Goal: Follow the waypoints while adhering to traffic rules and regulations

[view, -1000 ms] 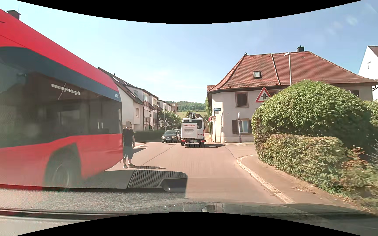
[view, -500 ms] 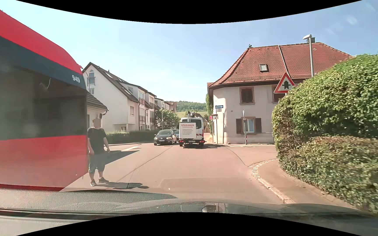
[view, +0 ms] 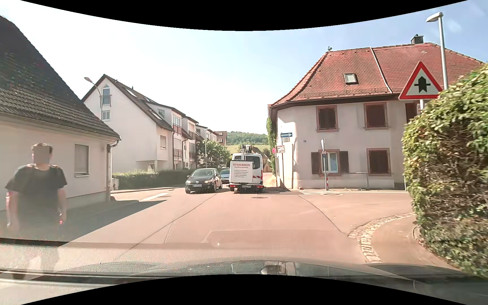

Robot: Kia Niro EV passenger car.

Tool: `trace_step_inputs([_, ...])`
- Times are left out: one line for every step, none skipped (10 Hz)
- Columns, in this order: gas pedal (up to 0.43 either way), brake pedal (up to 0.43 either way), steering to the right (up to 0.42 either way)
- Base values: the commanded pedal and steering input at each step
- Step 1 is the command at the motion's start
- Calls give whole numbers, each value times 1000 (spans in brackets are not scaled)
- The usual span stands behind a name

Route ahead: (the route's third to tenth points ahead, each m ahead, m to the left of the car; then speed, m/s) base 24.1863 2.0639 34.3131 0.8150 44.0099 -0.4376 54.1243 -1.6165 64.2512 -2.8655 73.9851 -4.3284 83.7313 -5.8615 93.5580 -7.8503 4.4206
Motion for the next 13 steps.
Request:
trace_step_inputs([0,0,2])
trace_step_inputs([0,0,2])
trace_step_inputs([0,0,2])
trace_step_inputs([0,0,2])
trace_step_inputs([0,0,2])
trace_step_inputs([0,0,2])
trace_step_inputs([0,0,2])
trace_step_inputs([0,0,2])
trace_step_inputs([20,0,2])
trace_step_inputs([28,0,1])
trace_step_inputs([47,0,2])
trace_step_inputs([47,0,2])
trace_step_inputs([67,0,1])
